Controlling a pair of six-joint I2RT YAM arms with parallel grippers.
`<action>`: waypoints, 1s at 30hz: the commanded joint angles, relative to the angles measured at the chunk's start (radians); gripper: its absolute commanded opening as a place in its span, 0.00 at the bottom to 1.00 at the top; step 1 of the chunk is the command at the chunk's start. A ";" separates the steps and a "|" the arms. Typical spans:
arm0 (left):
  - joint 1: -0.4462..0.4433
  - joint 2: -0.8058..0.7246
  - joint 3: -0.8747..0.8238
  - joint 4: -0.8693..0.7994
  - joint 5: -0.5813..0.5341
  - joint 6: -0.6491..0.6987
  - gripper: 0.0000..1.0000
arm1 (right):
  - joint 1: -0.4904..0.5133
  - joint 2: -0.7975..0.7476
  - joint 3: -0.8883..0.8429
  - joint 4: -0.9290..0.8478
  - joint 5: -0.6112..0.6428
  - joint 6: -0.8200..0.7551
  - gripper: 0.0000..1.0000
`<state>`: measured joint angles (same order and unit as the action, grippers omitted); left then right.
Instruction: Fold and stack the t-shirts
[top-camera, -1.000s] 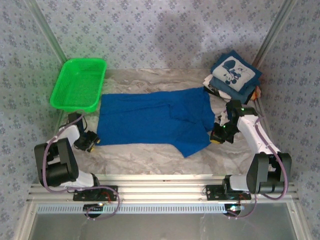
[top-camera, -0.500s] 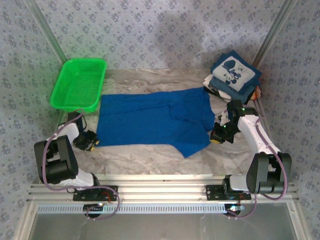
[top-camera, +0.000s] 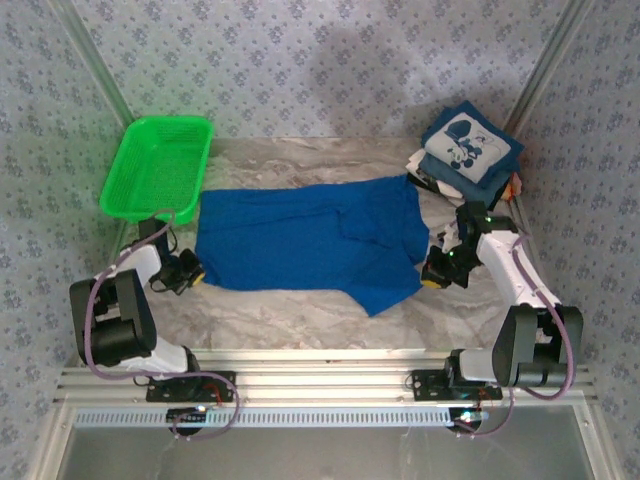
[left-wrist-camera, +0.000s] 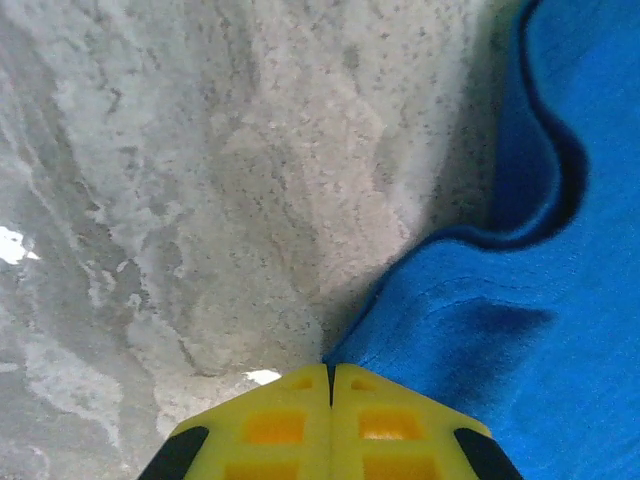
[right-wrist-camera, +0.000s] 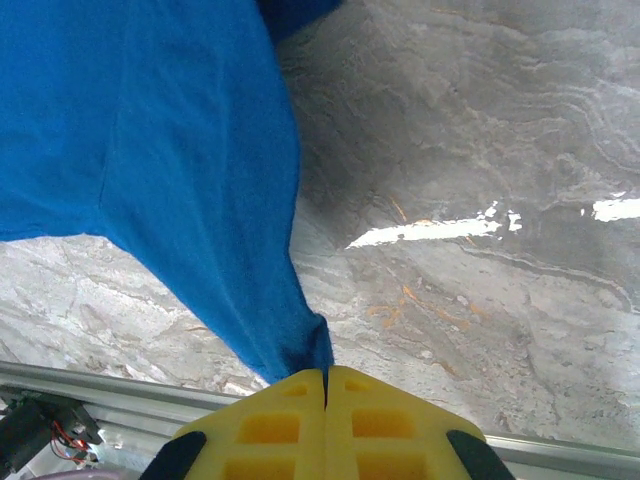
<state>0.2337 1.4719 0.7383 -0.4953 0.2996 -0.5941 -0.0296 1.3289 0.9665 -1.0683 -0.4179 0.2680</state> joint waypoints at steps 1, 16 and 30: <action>0.011 -0.077 -0.042 -0.031 0.029 0.031 0.00 | -0.027 -0.021 0.001 -0.055 -0.003 -0.019 0.00; 0.052 -0.355 -0.100 -0.218 0.017 -0.014 0.00 | -0.104 -0.091 -0.065 -0.119 -0.006 0.045 0.00; 0.039 -0.392 -0.027 -0.230 0.068 -0.053 0.00 | -0.008 -0.077 -0.039 -0.069 -0.007 0.146 0.00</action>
<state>0.2806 1.1000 0.6506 -0.7067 0.3321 -0.6319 -0.0513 1.2491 0.8501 -1.1450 -0.4263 0.3820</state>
